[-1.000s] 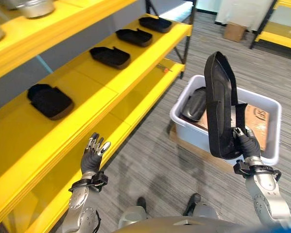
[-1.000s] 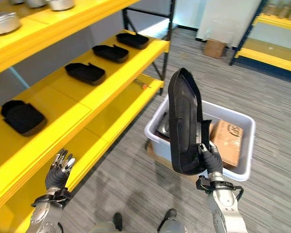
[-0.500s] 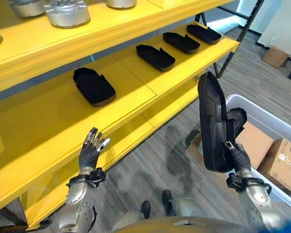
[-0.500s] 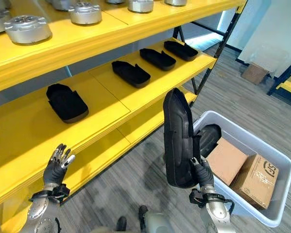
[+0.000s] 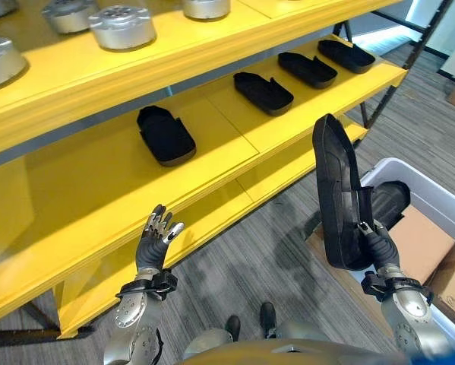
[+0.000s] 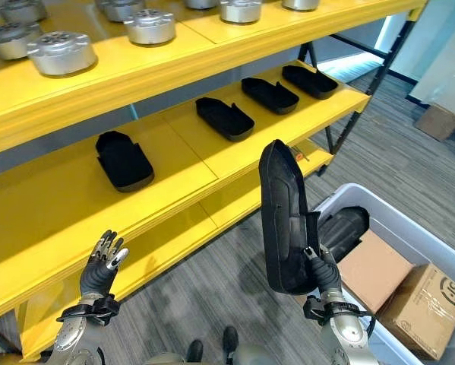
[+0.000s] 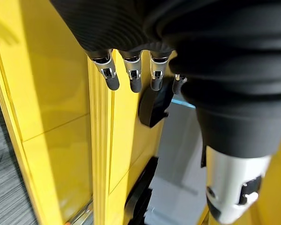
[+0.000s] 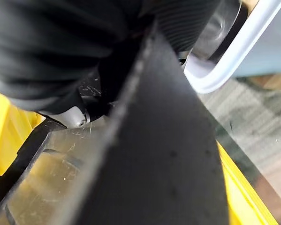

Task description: Move parts from the plastic box to the shelf.

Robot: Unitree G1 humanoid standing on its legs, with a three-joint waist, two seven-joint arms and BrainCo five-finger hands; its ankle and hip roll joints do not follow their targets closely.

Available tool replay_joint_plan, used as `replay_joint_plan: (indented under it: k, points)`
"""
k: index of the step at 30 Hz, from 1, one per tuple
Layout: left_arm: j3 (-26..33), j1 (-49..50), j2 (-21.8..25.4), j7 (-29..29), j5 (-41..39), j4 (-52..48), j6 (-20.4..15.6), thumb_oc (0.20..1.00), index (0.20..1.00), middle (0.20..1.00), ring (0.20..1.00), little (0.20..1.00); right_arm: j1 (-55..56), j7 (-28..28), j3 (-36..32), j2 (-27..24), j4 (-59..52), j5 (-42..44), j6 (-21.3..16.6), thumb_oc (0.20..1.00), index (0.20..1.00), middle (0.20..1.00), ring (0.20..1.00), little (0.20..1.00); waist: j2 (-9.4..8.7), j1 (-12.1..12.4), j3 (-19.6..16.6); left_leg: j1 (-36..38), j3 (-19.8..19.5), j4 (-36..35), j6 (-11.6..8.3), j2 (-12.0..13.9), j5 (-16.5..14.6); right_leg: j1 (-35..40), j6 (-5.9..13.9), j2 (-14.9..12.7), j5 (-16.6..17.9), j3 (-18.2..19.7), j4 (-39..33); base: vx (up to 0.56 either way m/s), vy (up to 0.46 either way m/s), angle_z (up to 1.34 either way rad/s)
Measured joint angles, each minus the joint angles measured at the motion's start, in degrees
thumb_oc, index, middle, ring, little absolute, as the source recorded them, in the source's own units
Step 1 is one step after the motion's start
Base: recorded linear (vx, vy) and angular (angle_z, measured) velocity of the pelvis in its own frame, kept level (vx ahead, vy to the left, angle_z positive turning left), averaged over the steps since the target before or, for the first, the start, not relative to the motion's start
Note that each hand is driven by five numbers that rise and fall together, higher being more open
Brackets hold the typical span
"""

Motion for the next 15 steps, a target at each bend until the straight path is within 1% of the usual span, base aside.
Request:
replay_joint_plan:
  k: [1,2,3,4,5,6,7,8,9,10,11,12,13,14,15]
  points:
    - [0.7,0.0,0.0,0.0,-0.1,-0.1,-0.2,1.000,1.000,1.000,1.000,1.000,-0.1,0.4,0.6,-0.8,0.0,-0.1,0.1,0.200,0.200,0.200,0.200,0.200,-0.58,1.9,0.6,-1.4,5.0,2.0,-0.12,6.1,-0.2,-1.7,-0.12,-0.2,-0.8,-0.1,0.1,0.01,0.203,1.51]
    - [0.9,1.1,0.2,0.0,-0.1,0.2,0.0,1.000,1.000,1.000,1.000,1.000,-1.2,0.6,0.6,-1.1,0.1,-0.1,0.1,0.200,0.200,0.200,0.200,0.200,-0.20,2.6,1.0,-0.8,4.4,2.0,-0.50,10.0,-0.2,-1.7,-0.55,-0.3,-0.5,-0.5,0.3,0.02,0.175,0.39]
    - [0.9,1.5,0.1,0.1,-0.1,0.6,0.1,1.000,1.000,1.000,1.000,1.000,-1.5,0.5,0.3,-1.1,0.1,-0.1,0.1,0.200,0.200,0.200,0.200,0.200,-0.53,2.7,1.2,-0.3,4.2,1.9,-1.07,13.1,0.0,-1.6,-0.35,-0.7,-0.6,-1.0,0.3,0.06,0.199,0.49]
    - [0.7,1.1,0.2,0.1,-0.1,1.1,0.2,1.000,1.000,1.000,1.000,1.000,-1.2,0.5,-0.8,-0.9,0.4,-0.1,0.1,0.200,0.200,0.200,0.200,0.200,-0.20,2.1,1.1,-0.6,3.7,1.9,-1.74,17.0,0.4,-1.6,0.28,-1.1,-1.3,-3.2,0.8,0.06,0.158,0.78]
    - [0.8,1.0,-0.2,0.1,-0.1,1.1,0.1,1.000,1.000,1.000,1.000,1.000,-1.4,0.3,-1.2,-1.2,0.9,-0.1,0.1,0.200,0.200,0.200,0.200,0.200,-0.06,1.2,1.1,-1.2,4.9,1.4,-1.45,21.1,0.6,-1.7,0.65,-1.4,-2.1,-4.6,2.1,0.12,0.340,0.82]
    - [0.6,0.7,-0.5,0.1,-0.1,1.1,0.1,1.000,1.000,1.000,1.000,1.000,-1.4,0.2,-2.4,-1.2,1.1,0.0,0.1,0.200,0.200,0.200,0.200,0.200,0.44,1.1,1.1,-0.5,5.7,-0.9,-2.57,25.0,1.4,-2.8,2.65,-2.1,-3.5,-4.7,5.2,0.11,0.300,0.63]
    - [0.5,0.7,-0.7,0.1,0.0,1.3,0.1,1.000,1.000,1.000,1.000,1.000,-1.4,0.2,-3.0,-1.2,1.0,0.0,0.0,0.200,0.200,0.200,0.200,0.200,0.92,0.9,1.3,-0.3,9.0,-1.7,-2.95,26.9,1.7,-3.1,3.21,-2.8,-3.8,-5.2,6.4,0.08,0.219,0.51]
    - [0.3,0.4,-1.0,0.2,0.0,1.7,0.3,1.000,1.000,1.000,1.000,1.000,-1.2,0.2,-3.9,-1.1,1.0,0.0,0.0,0.200,0.200,0.200,0.200,0.200,1.75,0.0,1.2,-0.5,13.1,-1.9,-2.93,27.6,1.8,-2.9,4.35,-3.8,-3.7,-6.8,6.6,0.10,0.209,0.61]
    - [0.1,0.0,-1.7,0.2,0.0,1.9,0.4,1.000,1.000,1.000,1.000,1.000,0.1,-0.1,-5.0,-1.4,0.5,0.0,0.0,0.200,0.200,0.200,0.200,0.200,3.35,-0.6,0.7,-0.7,16.4,-2.5,-2.27,27.2,1.7,-2.5,5.81,-4.4,-3.4,-7.6,6.6,0.08,0.162,0.69]
    - [0.2,0.3,-2.8,0.1,0.0,1.5,0.4,1.000,1.000,1.000,1.000,1.000,1.9,-0.2,-5.5,-2.3,-0.6,0.2,0.0,0.200,0.200,0.200,0.200,0.200,6.22,-0.9,-0.1,-0.5,16.5,-4.1,-0.42,26.8,1.2,-2.4,7.31,-4.1,-3.5,-8.3,6.5,0.13,0.252,0.47]
    - [0.6,-0.1,-2.8,0.0,0.0,1.8,0.4,1.000,1.000,1.000,1.000,1.000,2.5,-0.1,-6.3,-2.1,-0.2,0.1,0.0,0.200,0.200,0.200,0.200,0.200,7.14,-0.3,0.2,0.3,14.7,-5.1,-4.35,26.1,4.7,-1.9,8.56,-4.7,-3.2,-8.0,6.8,0.16,0.243,0.27]
    - [1.0,-0.2,-1.8,0.2,0.0,2.3,0.4,1.000,1.000,1.000,1.000,1.000,3.6,-0.1,-5.7,-0.3,-0.1,0.0,0.5,0.200,0.200,0.200,0.200,0.200,6.00,0.1,-0.5,0.2,14.5,-5.0,-4.56,23.5,4.8,-1.8,9.83,-6.7,-3.6,-6.4,7.2,0.16,0.246,0.31]
    - [1.1,-0.1,-0.5,0.1,0.1,2.2,0.4,1.000,1.000,1.000,1.000,1.000,5.1,0.0,-5.1,1.3,-0.3,0.0,0.5,0.200,0.200,0.200,0.200,0.200,5.07,0.1,-1.0,0.2,14.4,-5.6,-4.42,20.8,4.9,-1.6,10.61,-8.4,-4.0,-4.3,6.9,0.17,0.236,0.50]
    - [1.2,0.1,0.8,0.0,0.1,2.2,0.4,1.000,1.000,1.000,1.000,1.000,5.8,0.2,-4.4,2.0,-0.3,0.0,0.6,0.200,0.200,0.200,0.200,0.200,3.49,0.0,-1.8,0.5,14.0,-6.1,-4.24,18.4,5.1,-1.4,11.20,-10.6,-3.7,-3.6,6.3,0.10,0.151,0.51]
    - [1.5,0.5,2.0,0.0,0.1,2.2,0.4,1.000,1.000,1.000,1.000,1.000,5.9,0.5,-3.8,2.2,-0.2,-0.1,0.8,0.200,0.200,0.200,0.200,0.200,2.60,0.3,-2.4,0.5,14.4,-6.1,-3.57,16.3,5.4,-1.3,10.85,-12.1,-3.2,-3.2,6.0,0.19,0.285,0.42]
